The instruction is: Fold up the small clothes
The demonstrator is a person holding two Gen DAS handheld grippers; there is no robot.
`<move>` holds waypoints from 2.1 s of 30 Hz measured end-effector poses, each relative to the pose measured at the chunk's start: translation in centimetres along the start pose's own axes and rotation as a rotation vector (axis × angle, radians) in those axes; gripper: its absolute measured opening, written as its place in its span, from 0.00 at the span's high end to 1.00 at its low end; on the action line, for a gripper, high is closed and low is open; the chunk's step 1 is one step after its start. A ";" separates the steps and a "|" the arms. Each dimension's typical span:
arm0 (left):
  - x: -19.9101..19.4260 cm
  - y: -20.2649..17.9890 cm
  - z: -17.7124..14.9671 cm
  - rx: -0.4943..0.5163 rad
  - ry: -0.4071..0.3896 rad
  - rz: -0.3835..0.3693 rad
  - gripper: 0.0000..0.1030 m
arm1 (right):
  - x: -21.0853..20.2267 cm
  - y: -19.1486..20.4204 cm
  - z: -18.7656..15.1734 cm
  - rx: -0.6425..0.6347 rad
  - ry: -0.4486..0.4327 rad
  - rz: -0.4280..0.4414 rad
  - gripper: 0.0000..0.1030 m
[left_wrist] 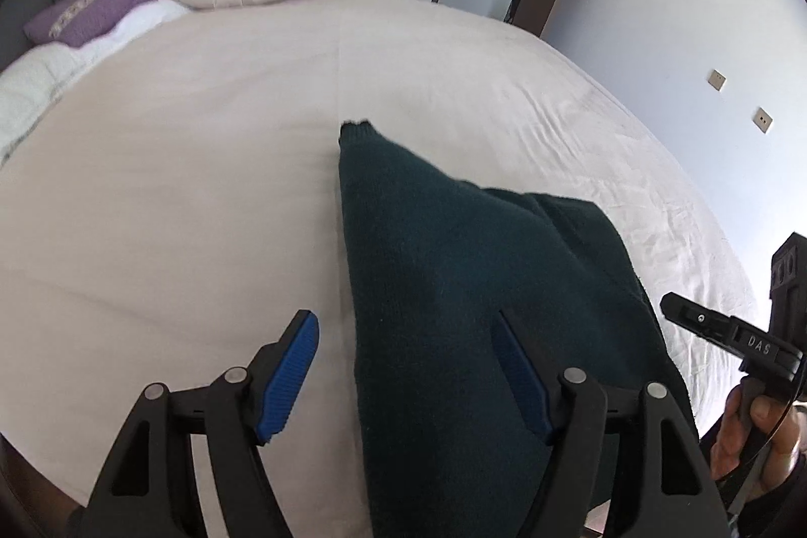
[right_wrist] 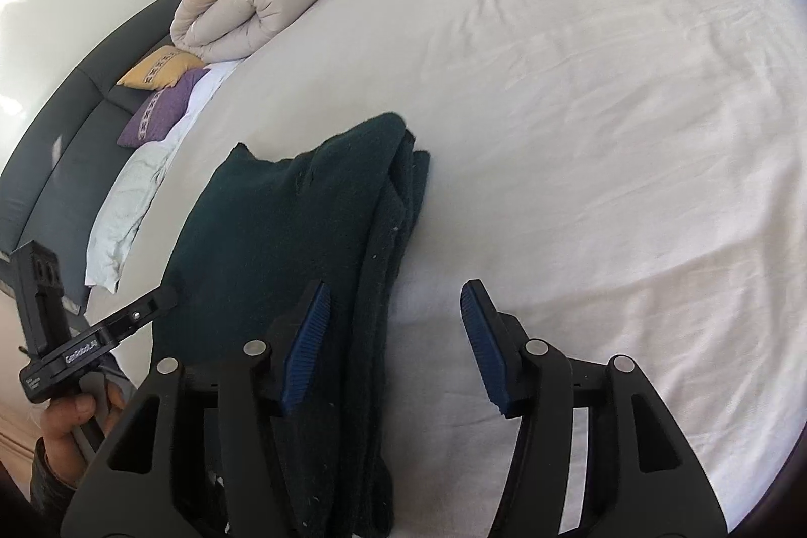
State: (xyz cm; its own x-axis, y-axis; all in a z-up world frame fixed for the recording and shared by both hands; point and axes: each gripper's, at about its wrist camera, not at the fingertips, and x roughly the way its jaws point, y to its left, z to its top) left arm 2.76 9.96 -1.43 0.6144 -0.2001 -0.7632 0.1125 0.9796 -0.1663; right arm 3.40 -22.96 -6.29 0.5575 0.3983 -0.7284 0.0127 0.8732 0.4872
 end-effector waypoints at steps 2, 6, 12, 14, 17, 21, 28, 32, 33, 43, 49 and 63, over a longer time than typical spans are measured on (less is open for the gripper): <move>-2.7 -1.0 0.1 0.053 -0.116 0.056 0.09 | -2.0 0.1 0.2 -0.008 -0.054 -0.037 0.49; -8.4 -3.3 0.5 0.148 -0.355 0.160 0.00 | -6.7 2.2 0.8 -0.066 -0.195 -0.084 0.49; -14.8 -5.5 1.9 0.190 -0.503 0.177 0.00 | -14.8 7.9 0.8 -0.186 -0.500 -0.122 0.18; -16.4 -5.8 2.4 0.157 -0.525 0.148 0.00 | -18.2 9.2 -0.1 -0.206 -0.656 -0.132 0.00; -18.4 -6.0 2.7 0.142 -0.572 0.107 0.00 | -22.2 11.0 -1.0 -0.241 -0.829 -0.160 0.00; -19.4 -6.7 2.2 0.152 -0.586 0.124 0.00 | -25.5 13.9 -2.3 -0.360 -0.926 -0.196 0.00; -17.1 -6.7 1.1 0.171 -0.473 0.232 0.00 | -24.4 15.4 -2.7 -0.402 -0.771 -0.160 0.00; -14.4 -5.7 1.1 0.125 -0.361 0.255 0.00 | -20.8 14.3 -2.5 -0.313 -0.593 -0.201 0.00; -13.4 -5.5 1.0 0.120 -0.324 0.274 0.00 | -19.6 13.3 -2.3 -0.294 -0.555 -0.214 0.00; -7.2 -5.1 -2.1 0.094 -0.090 0.235 0.00 | -11.0 9.5 -3.3 -0.211 -0.292 -0.328 0.00; -6.3 -4.1 -2.1 0.066 -0.043 0.225 0.00 | -6.5 7.8 -5.4 -0.154 -0.176 -0.325 0.00; -5.8 -4.0 -2.3 0.061 -0.017 0.215 0.00 | -6.1 8.7 -6.2 -0.151 -0.134 -0.343 0.00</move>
State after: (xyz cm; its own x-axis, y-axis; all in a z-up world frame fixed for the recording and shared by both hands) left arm -3.05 7.18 2.19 0.6427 0.0138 -0.7660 0.0235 0.9990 0.0377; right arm -4.99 -16.07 -0.58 0.6454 0.0454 -0.7625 0.0999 0.9846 0.1431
